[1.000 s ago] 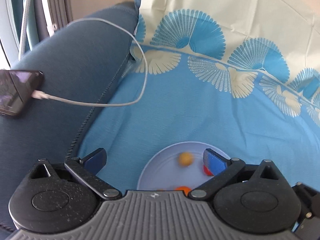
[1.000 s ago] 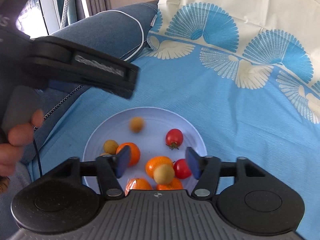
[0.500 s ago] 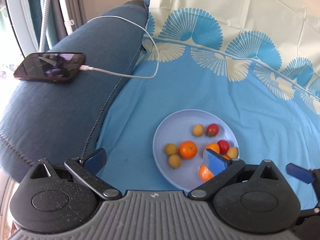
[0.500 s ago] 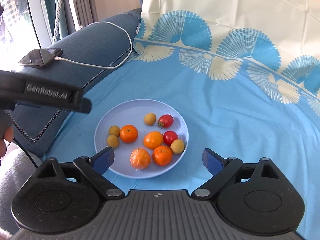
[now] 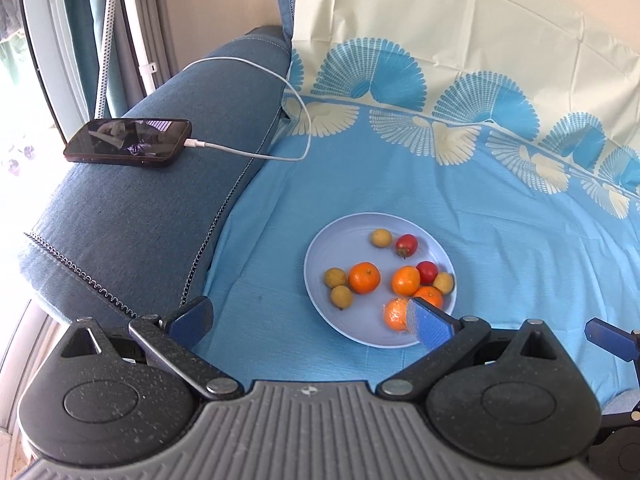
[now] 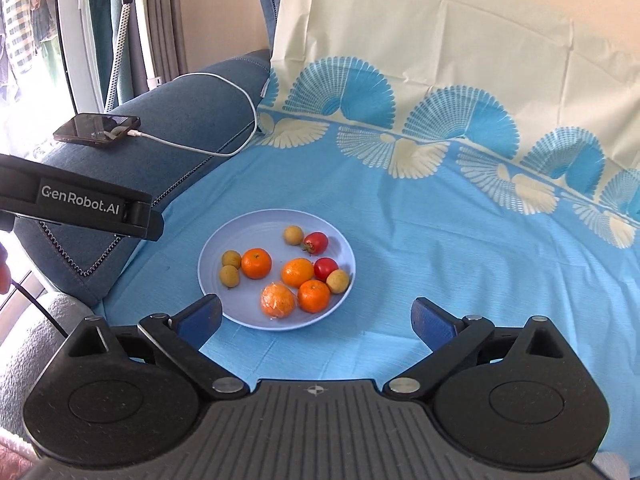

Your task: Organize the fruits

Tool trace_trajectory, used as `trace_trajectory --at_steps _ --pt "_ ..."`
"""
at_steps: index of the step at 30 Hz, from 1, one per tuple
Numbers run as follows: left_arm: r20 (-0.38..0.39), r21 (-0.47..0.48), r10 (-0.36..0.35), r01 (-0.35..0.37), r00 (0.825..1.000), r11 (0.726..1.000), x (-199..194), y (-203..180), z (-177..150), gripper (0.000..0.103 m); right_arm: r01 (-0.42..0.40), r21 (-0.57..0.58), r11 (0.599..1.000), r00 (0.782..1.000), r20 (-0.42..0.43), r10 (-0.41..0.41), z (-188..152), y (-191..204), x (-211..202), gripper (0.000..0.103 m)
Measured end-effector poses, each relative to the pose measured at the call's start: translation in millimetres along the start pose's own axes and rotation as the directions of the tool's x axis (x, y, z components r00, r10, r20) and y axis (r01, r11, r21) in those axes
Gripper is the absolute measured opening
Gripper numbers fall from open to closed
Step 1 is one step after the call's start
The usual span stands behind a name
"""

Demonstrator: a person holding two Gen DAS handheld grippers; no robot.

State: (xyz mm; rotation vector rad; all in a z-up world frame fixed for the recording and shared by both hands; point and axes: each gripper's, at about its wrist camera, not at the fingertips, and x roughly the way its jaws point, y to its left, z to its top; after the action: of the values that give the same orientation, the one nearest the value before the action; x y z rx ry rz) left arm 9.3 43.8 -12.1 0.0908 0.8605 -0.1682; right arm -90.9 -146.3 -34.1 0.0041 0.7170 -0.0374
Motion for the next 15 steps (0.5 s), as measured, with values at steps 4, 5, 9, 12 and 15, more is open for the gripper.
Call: trace_trajectory --at_steps 4,5,9,12,15 --pt "0.007 0.009 -0.003 0.003 1.000 1.000 -7.3 -4.8 -4.3 0.103 0.008 -0.005 1.000 1.000 0.008 -0.008 -5.9 -0.5 -9.8 0.101" --pt "0.009 0.013 -0.003 0.003 1.000 1.000 -8.8 -6.1 -4.9 0.103 0.009 -0.007 1.000 1.000 0.011 -0.009 -7.0 -0.6 -12.1 0.101" --pt "0.019 0.027 -0.002 0.001 1.000 1.000 -13.9 -9.5 -7.5 0.103 0.018 -0.010 1.000 1.000 0.025 -0.018 -9.9 -1.2 -19.2 0.102" --pt "0.021 0.034 -0.001 0.000 1.000 0.999 -16.2 -11.3 -8.7 0.103 0.023 -0.007 1.000 0.999 0.031 -0.023 -10.7 -1.9 -22.7 0.102" --pt "0.021 0.042 0.001 -0.002 1.000 0.999 -16.9 -12.1 -9.6 0.103 0.024 -0.006 1.000 0.999 0.036 -0.024 -11.7 -2.8 -24.9 0.102"
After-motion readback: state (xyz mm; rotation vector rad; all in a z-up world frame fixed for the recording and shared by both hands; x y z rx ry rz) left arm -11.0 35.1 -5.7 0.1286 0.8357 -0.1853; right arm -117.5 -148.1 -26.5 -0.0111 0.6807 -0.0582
